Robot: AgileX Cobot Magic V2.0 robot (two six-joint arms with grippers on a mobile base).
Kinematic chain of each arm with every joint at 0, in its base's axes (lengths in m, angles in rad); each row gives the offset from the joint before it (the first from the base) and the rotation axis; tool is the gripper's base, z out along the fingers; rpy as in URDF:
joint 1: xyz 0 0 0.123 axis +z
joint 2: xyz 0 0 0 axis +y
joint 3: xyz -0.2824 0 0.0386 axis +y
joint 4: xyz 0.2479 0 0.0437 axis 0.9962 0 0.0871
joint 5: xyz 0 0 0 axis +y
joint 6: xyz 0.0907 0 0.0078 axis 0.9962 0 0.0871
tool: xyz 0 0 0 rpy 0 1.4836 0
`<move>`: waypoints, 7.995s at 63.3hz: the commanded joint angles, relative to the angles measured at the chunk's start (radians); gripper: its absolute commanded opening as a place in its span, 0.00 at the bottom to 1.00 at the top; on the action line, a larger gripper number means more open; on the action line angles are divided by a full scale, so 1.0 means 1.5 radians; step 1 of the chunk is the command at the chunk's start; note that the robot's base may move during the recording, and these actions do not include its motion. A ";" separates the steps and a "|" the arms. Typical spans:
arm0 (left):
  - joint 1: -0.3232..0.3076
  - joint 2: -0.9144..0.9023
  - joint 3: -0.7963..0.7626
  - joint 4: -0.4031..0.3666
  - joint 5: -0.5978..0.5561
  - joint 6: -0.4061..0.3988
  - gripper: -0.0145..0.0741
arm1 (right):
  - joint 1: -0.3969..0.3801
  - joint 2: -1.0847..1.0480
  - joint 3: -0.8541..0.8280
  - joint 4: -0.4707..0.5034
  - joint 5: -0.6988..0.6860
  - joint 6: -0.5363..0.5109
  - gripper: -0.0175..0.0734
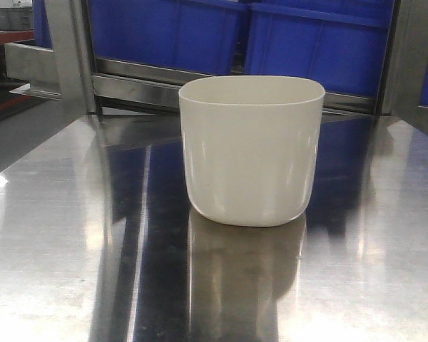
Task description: Move white bin to right shelf second layer
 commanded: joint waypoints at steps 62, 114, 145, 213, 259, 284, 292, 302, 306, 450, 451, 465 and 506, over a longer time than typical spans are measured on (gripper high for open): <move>0.001 -0.013 0.019 -0.001 -0.054 -0.004 0.26 | 0.189 0.807 -0.604 -0.156 0.292 0.303 0.51; 0.001 -0.013 0.019 -0.001 -0.054 -0.004 0.26 | 0.386 1.073 -0.964 -0.168 0.573 0.437 0.65; 0.001 -0.013 0.019 -0.001 -0.058 -0.004 0.26 | 0.385 1.100 -0.929 -0.128 0.578 0.459 0.65; 0.001 -0.013 0.019 -0.001 -0.058 -0.004 0.26 | 0.168 0.894 -0.803 -0.073 0.487 0.154 0.25; 0.001 -0.013 0.019 -0.001 -0.058 -0.004 0.26 | 0.047 0.557 -0.450 -0.107 0.234 0.143 0.25; 0.001 -0.013 0.019 -0.001 -0.054 -0.004 0.26 | 0.047 0.397 -0.383 -0.130 0.238 0.143 0.25; 0.001 -0.013 0.019 -0.001 -0.054 -0.004 0.26 | 0.047 0.388 -0.383 -0.130 0.239 0.143 0.25; 0.001 -0.013 0.019 -0.001 -0.054 -0.004 0.26 | 0.047 0.388 -0.383 -0.130 0.239 0.143 0.25; 0.001 -0.013 0.019 -0.001 -0.054 -0.004 0.26 | 0.047 0.388 -0.383 -0.130 0.239 0.143 0.25; 0.001 -0.013 0.019 -0.001 -0.054 -0.004 0.26 | 0.047 0.388 -0.383 -0.130 0.239 0.143 0.25; 0.001 -0.013 0.019 -0.001 -0.054 -0.004 0.26 | 0.047 0.388 -0.383 -0.130 0.239 0.143 0.25; 0.001 -0.013 0.019 -0.001 -0.054 -0.004 0.26 | 0.047 0.388 -0.383 -0.130 0.239 0.143 0.25; 0.001 -0.013 0.019 -0.001 -0.054 -0.004 0.26 | 0.047 0.388 -0.383 -0.130 0.239 0.143 0.25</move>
